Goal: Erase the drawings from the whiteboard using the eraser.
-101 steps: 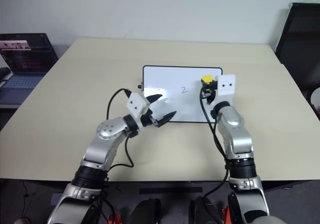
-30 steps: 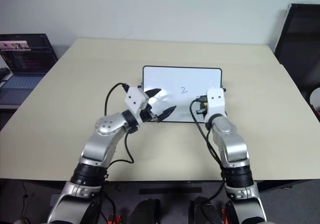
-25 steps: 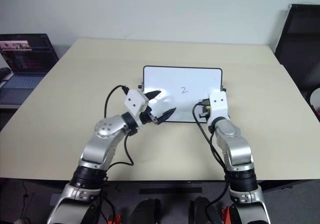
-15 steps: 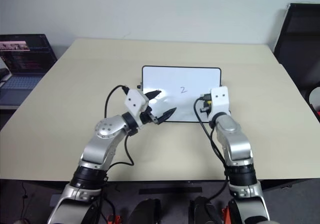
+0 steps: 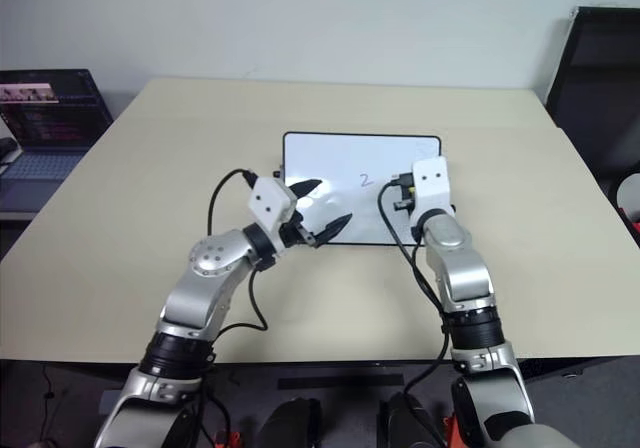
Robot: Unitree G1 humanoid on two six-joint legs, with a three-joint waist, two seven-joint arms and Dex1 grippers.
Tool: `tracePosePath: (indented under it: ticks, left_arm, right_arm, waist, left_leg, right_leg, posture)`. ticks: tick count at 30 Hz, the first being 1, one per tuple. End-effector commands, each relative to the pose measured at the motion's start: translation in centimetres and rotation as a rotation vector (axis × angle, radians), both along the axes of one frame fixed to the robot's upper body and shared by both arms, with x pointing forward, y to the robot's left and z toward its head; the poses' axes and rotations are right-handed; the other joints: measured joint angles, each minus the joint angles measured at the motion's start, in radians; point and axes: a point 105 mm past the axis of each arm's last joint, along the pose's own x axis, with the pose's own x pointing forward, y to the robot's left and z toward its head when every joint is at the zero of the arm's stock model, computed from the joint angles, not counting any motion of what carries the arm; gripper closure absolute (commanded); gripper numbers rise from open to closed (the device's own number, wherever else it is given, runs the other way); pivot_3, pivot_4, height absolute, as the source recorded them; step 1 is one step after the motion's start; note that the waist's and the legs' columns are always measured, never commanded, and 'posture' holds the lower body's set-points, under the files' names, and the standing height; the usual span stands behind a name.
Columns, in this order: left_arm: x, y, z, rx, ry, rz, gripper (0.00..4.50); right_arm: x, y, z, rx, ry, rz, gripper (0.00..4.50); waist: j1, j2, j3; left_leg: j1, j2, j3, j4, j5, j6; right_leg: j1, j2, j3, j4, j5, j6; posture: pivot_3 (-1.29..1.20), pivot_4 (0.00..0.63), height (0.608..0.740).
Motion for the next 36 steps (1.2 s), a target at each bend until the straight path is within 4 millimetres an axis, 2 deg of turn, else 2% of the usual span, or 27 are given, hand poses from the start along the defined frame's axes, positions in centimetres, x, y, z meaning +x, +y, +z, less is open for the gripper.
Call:
tracePosePath:
  ticks: [1, 4, 7, 15, 23, 26, 28, 36]
  left_arm:
    - [-0.4, 0.3, 1.4, -0.011, -0.054, 0.007, 0.00]
    - [-0.5, 0.4, 1.4, -0.011, -0.051, 0.013, 0.00]
    - [-0.5, 0.4, 1.4, -0.012, -0.050, 0.015, 0.00]
    - [-0.4, 0.6, 1.4, -0.009, -0.051, 0.019, 0.00]
    - [0.0, 1.6, 1.4, -0.018, -0.063, 0.089, 0.00]
    - [0.8, 3.4, 1.3, -0.025, -0.085, 0.231, 0.00]
    - [1.0, 4.0, 1.0, -0.031, -0.078, 0.276, 0.00]
    - [0.9, 3.9, 0.0, -0.056, -0.048, 0.310, 0.00]
  right_arm:
    - [-1.3, -1.3, -2.8, -0.025, 0.113, -0.031, 3.40]
    - [-2.0, -2.1, -3.3, -0.027, 0.128, -0.045, 3.40]
    - [-2.0, -2.7, -2.9, -0.021, 0.111, -0.054, 3.40]
    - [-1.5, -2.5, -0.3, -0.008, -0.008, -0.032, 3.40]
    - [-1.5, -1.4, 2.7, -0.042, -0.190, 0.077, 3.40]
    - [-1.1, 0.5, 4.6, -0.060, -0.269, 0.175, 3.40]
    - [-0.7, 1.6, 5.1, -0.067, -0.286, 0.216, 3.40]
    - [0.8, 5.7, 6.6, -0.056, -0.323, 0.331, 3.40]
  waist:
    - [0.000, 0.000, 0.000]
    - [0.001, 0.000, 0.000]
    - [0.001, 0.000, 0.000]
    - [0.001, 0.000, 0.000]
    - [-0.001, 0.000, 0.000]
    - [-0.005, 0.000, 0.001]
    - [-0.008, 0.000, 0.001]
    - [-0.008, 0.000, 0.001]
  left_leg:
    - [0.000, 0.000, 0.000, 0.000, 0.000, 0.000]
    - [0.000, 0.000, 0.000, 0.000, 0.000, 0.000]
    - [0.000, 0.000, 0.000, 0.001, 0.000, 0.000]
    - [0.000, 0.000, 0.000, 0.001, 0.000, 0.000]
    - [-0.002, 0.000, 0.000, -0.002, 0.000, 0.000]
    - [-0.002, 0.000, 0.000, -0.002, 0.000, 0.000]
    - [-0.002, 0.000, 0.000, -0.002, 0.000, 0.000]
    - [-0.004, -0.001, -0.001, -0.002, 0.000, 0.000]
  right_leg:
    - [0.000, 0.000, 0.000, 0.000, 0.000, 0.000]
    - [0.000, 0.000, 0.000, 0.000, 0.000, 0.000]
    - [0.001, 0.000, 0.000, 0.000, 0.000, 0.000]
    - [0.000, 0.000, 0.001, 0.000, 0.000, 0.000]
    - [-0.001, 0.000, 0.000, -0.002, 0.000, 0.000]
    - [-0.002, 0.000, 0.000, -0.002, 0.000, 0.000]
    - [-0.003, 0.000, 0.000, -0.002, 0.000, 0.000]
    - [-0.003, -0.001, -0.001, -0.003, 0.001, -0.002]
  posture:
    - [0.00, 0.150, 0.740]
    - [0.00, 0.150, 0.740]
    - [0.00, 0.150, 0.740]
    - [0.00, 0.150, 0.740]
    - [0.00, 0.150, 0.740]
    - [0.00, 0.150, 0.740]
    - [0.00, 0.150, 0.740]
    - [0.00, 0.150, 0.740]
